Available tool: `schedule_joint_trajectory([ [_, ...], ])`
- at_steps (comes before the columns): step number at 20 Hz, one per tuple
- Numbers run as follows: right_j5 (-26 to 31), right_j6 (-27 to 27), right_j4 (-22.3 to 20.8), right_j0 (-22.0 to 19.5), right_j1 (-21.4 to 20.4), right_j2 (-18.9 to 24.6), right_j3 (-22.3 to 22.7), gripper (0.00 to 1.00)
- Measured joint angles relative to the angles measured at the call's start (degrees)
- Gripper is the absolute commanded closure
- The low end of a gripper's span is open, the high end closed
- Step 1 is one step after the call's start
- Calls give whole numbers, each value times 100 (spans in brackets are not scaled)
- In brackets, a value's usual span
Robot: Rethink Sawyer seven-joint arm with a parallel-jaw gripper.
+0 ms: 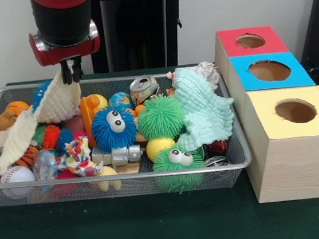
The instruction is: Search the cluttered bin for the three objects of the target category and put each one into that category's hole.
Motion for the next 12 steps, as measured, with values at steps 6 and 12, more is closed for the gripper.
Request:
schedule_joint_trajectory([
  [6,34,0,103,32,-162,-4,47,100],
  [12,34,0,188,57,-206,-7,141,100],
])
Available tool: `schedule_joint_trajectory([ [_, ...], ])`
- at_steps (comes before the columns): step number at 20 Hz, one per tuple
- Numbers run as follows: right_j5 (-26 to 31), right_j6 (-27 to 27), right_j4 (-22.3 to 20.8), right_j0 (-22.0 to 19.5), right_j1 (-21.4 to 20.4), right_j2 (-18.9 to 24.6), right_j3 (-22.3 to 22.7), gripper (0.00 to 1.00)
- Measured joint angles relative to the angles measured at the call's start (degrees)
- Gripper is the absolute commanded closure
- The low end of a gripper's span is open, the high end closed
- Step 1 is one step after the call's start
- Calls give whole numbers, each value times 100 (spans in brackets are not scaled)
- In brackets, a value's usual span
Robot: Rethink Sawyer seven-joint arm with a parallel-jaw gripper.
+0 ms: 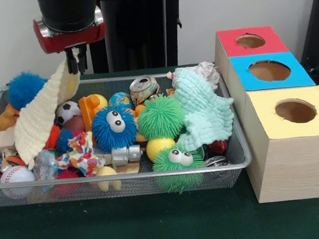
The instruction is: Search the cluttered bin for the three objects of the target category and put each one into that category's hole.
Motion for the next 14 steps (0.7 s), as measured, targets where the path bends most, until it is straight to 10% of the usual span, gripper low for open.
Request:
schedule_joint_trajectory([
  [1,0,0,6,4,-2,-2,41,0],
  [14,-23,0,-6,-9,-5,-2,163,0],
])
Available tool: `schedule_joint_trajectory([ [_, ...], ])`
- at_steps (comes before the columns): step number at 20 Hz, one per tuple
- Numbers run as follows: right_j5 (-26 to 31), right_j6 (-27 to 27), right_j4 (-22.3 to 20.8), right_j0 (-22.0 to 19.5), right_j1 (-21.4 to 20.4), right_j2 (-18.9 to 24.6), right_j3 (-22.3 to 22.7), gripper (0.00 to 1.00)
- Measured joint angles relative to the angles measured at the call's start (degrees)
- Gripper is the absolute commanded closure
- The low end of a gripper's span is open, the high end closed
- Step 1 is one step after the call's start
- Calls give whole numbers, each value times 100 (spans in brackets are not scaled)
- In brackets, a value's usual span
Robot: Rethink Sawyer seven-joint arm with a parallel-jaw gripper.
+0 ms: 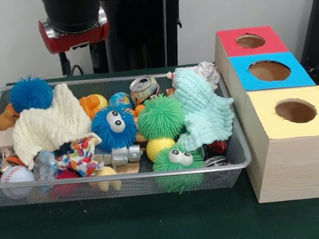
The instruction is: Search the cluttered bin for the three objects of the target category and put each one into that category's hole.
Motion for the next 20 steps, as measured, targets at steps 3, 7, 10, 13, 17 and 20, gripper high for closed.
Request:
schedule_joint_trajectory([
  [3,-127,0,1,-28,4,5,16,0],
  [7,-618,0,1,-195,12,111,95,0],
  [10,-1565,0,-1,-497,45,315,251,0],
  [13,-2432,0,-22,-733,99,457,370,0],
  [17,-3347,0,-69,-981,192,625,443,0],
  [20,-3527,0,-83,-1052,215,697,472,0],
])
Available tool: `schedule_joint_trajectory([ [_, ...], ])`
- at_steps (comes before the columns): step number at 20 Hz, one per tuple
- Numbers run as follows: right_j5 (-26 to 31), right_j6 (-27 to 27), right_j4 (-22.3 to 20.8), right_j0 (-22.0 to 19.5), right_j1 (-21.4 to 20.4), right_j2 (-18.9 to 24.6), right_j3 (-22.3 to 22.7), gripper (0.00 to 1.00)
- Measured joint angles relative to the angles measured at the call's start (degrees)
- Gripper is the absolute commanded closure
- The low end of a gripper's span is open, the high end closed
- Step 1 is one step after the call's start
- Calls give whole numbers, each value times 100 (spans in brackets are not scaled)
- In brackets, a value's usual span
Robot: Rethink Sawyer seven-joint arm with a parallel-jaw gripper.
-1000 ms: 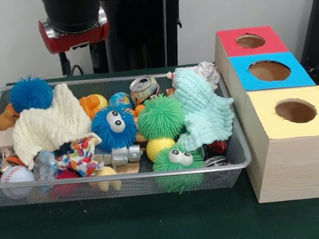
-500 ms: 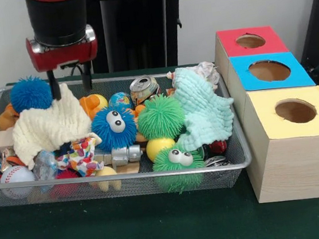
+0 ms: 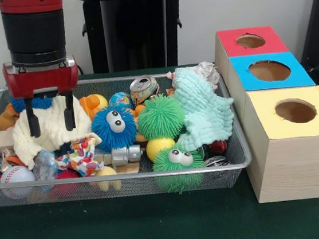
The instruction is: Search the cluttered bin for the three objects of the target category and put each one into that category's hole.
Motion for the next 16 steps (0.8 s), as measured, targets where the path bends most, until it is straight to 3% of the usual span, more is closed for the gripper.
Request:
schedule_joint_trajectory([
  [16,-39,0,-16,297,0,50,386,0],
])
